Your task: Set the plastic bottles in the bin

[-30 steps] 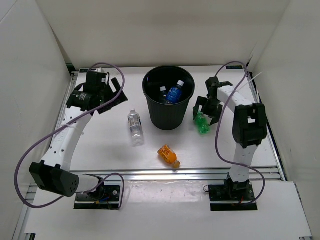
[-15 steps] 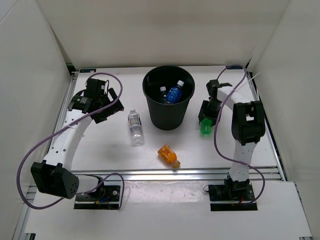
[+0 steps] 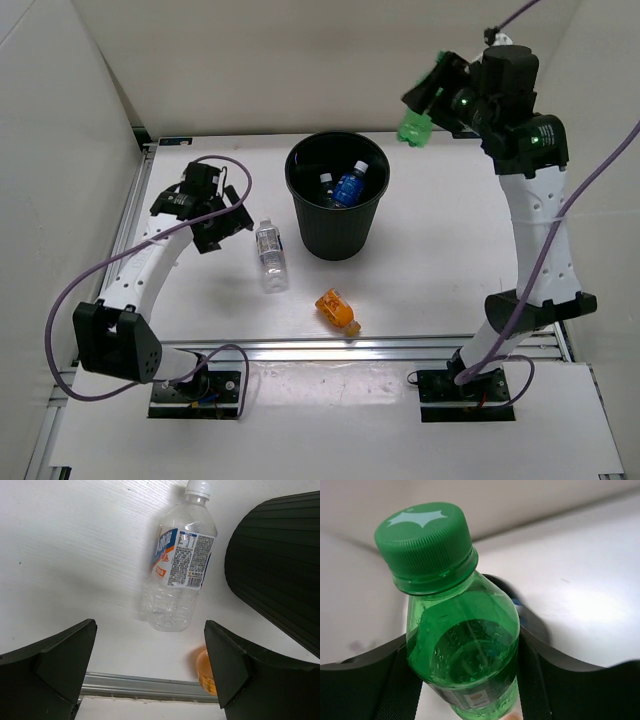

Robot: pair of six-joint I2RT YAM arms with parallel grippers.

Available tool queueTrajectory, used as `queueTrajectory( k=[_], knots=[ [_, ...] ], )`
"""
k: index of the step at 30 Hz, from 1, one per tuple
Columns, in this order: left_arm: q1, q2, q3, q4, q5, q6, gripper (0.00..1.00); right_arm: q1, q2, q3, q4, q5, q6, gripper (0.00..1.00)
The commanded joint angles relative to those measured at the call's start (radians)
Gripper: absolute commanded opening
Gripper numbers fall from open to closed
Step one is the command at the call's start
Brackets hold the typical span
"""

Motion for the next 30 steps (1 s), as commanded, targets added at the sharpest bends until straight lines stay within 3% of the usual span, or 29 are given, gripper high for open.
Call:
queueTrajectory(
  k=[1, 6, 8, 10, 15, 23, 30],
  knots=[
    [-0.004, 0.010, -0.009, 0.034, 0.024, -0.005, 1.00, 0.097, 0.078, 0.037, 0.082, -0.122, -0.017, 0.34],
    [-0.013, 0.020, 0.000, 0.055, 0.024, -0.005, 1.00, 0.159, 0.177, 0.051, 0.052, -0.264, -0.012, 1.00],
    [-0.013, 0.020, 0.000, 0.087, 0.039, -0.005, 1.00, 0.159, 0.211, 0.087, -0.014, -0.327, -0.012, 1.00],
    [-0.013, 0.038, -0.025, 0.126, 0.083, 0.007, 1.00, 0.159, 0.199, 0.095, -0.059, -0.274, -0.023, 1.00],
    [-0.072, 0.096, -0.035, 0.170, 0.157, 0.025, 1.00, 0.077, 0.070, -0.009, 0.030, -0.205, -0.035, 1.00],
    [-0.201, 0.295, 0.084, 0.193, 0.136, 0.070, 1.00, 0.004, 0.002, -0.076, 0.021, -0.231, -0.058, 1.00],
    [-0.241, 0.398, 0.074, 0.175, 0.051, 0.079, 1.00, -0.058, -0.060, -0.118, 0.010, -0.280, -0.078, 1.00]
  ],
)
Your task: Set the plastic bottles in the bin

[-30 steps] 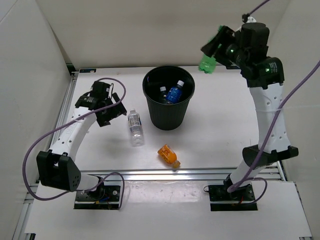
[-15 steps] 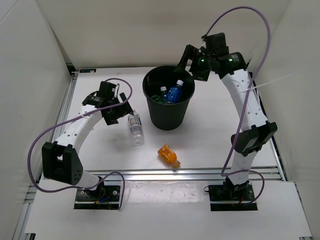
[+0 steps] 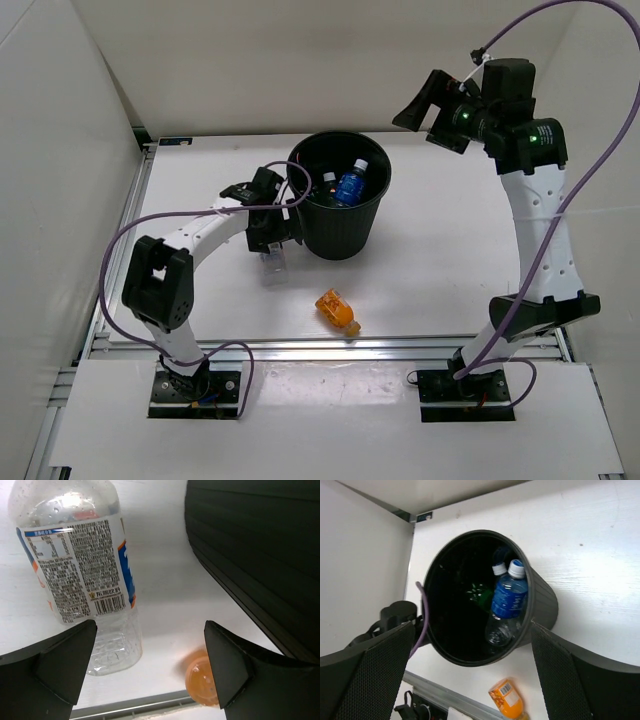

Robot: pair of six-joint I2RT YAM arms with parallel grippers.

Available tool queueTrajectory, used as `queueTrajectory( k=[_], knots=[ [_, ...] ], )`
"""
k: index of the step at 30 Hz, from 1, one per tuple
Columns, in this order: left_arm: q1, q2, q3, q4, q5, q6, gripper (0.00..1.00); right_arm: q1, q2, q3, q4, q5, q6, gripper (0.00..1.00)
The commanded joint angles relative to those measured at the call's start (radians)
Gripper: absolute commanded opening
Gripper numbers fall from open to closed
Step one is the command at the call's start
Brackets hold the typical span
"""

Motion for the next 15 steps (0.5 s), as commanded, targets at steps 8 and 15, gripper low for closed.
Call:
queueTrajectory(
  k=[8, 15],
  knots=[
    [-0.024, 0.044, 0.021, -0.038, -0.145, -0.019, 1.00, -0.075, -0.027, -0.061, -0.010, -0.073, -0.029, 1.00],
    [-0.058, -0.014, 0.156, -0.132, -0.281, -0.047, 1.00, -0.075, -0.009, -0.036, -0.010, -0.093, -0.029, 1.00]
  ],
)
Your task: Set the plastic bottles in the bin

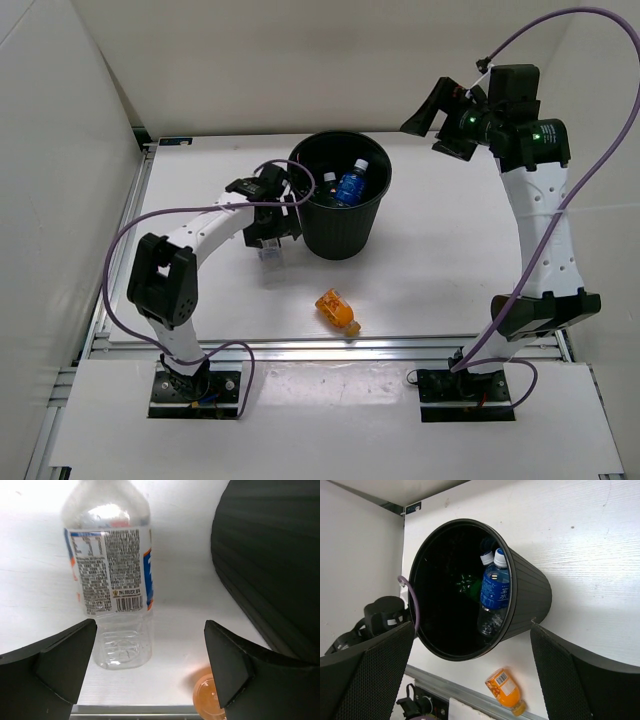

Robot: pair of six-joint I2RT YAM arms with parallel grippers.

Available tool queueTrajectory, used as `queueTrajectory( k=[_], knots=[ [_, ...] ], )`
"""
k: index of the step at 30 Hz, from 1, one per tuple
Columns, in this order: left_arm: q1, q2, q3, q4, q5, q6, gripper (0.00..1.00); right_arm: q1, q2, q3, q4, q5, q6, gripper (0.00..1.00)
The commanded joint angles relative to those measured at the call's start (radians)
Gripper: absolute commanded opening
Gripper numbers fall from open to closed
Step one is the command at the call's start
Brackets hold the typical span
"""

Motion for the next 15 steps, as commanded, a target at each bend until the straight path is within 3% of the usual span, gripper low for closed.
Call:
queueTrajectory(
  k=[1, 6, 15],
  knots=[
    [-0.022, -0.054, 0.103, -0.050, -0.116, -0.012, 1.00, 0.000, -0.006, 0.016, 0.013, -0.042, -0.021, 1.00],
    [-0.031, -0.093, 0.128, -0.087, -0.174, -0.023, 1.00, 0.000, 0.003, 0.016, 0.013, -0.051, -0.012, 1.00],
    [-0.031, -0.053, -0.039, -0.055, -0.170, -0.048, 1.00, 0.000, 0.003, -0.025, 0.013, -0.061, -0.012, 1.00]
  ],
)
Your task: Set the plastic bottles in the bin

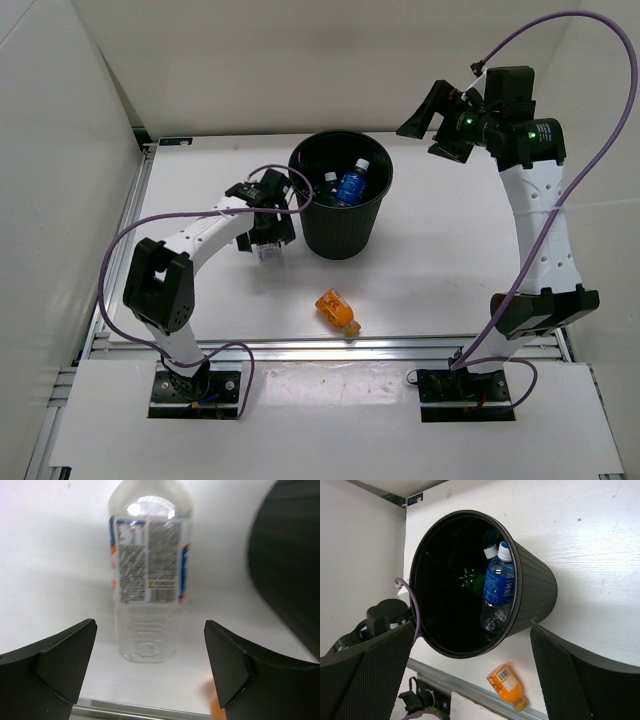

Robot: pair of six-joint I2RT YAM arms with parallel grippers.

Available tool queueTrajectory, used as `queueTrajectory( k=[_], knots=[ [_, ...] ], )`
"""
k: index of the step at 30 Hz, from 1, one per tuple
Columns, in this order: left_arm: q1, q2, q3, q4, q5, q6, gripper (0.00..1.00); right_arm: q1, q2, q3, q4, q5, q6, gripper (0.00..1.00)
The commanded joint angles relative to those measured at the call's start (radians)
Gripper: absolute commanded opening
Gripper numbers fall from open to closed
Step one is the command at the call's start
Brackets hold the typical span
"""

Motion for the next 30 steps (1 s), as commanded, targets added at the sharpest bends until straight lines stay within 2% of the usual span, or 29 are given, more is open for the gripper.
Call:
queueTrajectory(
  k=[1, 9, 11, 12, 13, 14, 17, 20, 24, 26, 28, 30],
  knots=[
    [-0.006, -0.012, -0.051, 0.022, -0.001, -0.017, 1.00, 0.000, -0.007, -0.014, 0.014, -0.026, -0.013, 1.00],
    [-0.006, 0.149, -0.061, 0.042, 0.037, -0.008, 1.00, 0.000, -0.017, -0.045, 0.014, -0.026, -0.022, 1.00],
    [-0.006, 0.169, -0.074, 0.042, 0.048, 0.001, 0.92, 0.000, -0.017, -0.045, 0.014, -0.026, -0.022, 1.00],
    [-0.006, 0.178, -0.074, 0.042, 0.048, 0.010, 0.82, 0.000, -0.017, -0.054, 0.014, -0.026, -0.031, 1.00],
    [-0.006, 0.178, -0.074, 0.042, 0.048, 0.010, 0.61, 0.000, -0.017, -0.054, 0.014, -0.016, -0.031, 1.00],
    [-0.006, 0.178, -0.084, 0.042, 0.048, 0.010, 0.55, 0.000, -0.017, -0.054, 0.014, -0.016, -0.031, 1.00],
    [-0.006, 0.122, -0.097, 0.042, 0.011, -0.005, 0.53, 0.000, -0.026, -0.074, 0.014, -0.007, -0.031, 1.00],
    [0.004, 0.041, -0.060, -0.062, -0.100, -0.075, 0.53, 0.000, -0.026, -0.074, 0.014, -0.007, -0.040, 1.00],
    [0.025, -0.064, 0.116, -0.203, -0.219, -0.137, 0.55, 0.000, -0.026, -0.074, 0.014, 0.002, -0.040, 1.00],
    [0.025, -0.102, 0.288, -0.213, -0.230, -0.116, 0.55, 0.000, -0.017, -0.074, 0.014, 0.002, -0.040, 1.00],
    [0.025, -0.116, 0.439, -0.147, -0.192, -0.079, 0.55, 0.000, -0.017, -0.074, 0.014, 0.002, -0.028, 1.00],
    [0.025, -0.104, 0.536, -0.106, -0.083, -0.020, 0.55, 0.000, -0.007, -0.085, 0.014, 0.002, -0.019, 1.00]
  ],
)
